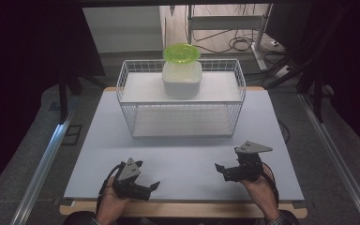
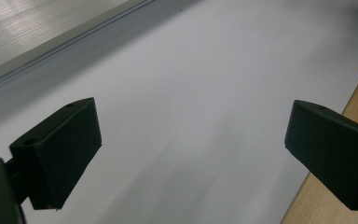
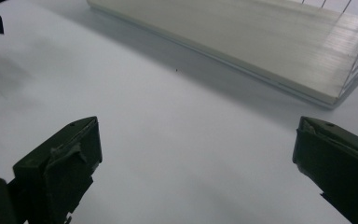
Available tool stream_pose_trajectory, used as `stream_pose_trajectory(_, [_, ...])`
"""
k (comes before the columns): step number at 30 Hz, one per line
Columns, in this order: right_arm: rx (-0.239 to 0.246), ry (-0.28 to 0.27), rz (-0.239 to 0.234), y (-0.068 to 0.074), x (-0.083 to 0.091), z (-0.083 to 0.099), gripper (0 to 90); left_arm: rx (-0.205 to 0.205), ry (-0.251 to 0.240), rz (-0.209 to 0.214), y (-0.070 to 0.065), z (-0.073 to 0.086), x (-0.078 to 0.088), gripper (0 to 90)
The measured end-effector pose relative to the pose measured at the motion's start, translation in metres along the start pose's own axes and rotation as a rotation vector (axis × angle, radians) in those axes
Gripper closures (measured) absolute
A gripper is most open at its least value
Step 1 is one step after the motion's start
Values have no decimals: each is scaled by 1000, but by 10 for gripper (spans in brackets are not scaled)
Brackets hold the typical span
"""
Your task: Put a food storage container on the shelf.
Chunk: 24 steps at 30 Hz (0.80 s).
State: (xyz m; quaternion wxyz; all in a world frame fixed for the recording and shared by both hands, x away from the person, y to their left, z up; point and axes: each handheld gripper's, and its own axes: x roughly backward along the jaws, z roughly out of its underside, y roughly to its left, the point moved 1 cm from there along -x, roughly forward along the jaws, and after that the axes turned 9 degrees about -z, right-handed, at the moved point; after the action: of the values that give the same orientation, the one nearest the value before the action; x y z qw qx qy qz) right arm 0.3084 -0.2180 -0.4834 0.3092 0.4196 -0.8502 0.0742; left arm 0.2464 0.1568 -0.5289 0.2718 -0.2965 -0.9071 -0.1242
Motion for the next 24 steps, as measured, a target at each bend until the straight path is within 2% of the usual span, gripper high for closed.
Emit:
stream_pose_trajectory(10, [-3, 49, 39, 0, 1, 17, 0, -4, 12, 4, 0, 1, -2, 31])
stream_pose_trajectory(24, [-3, 157, 26, 4, -6, 40, 0, -12, 28, 10, -2, 2, -4, 25])
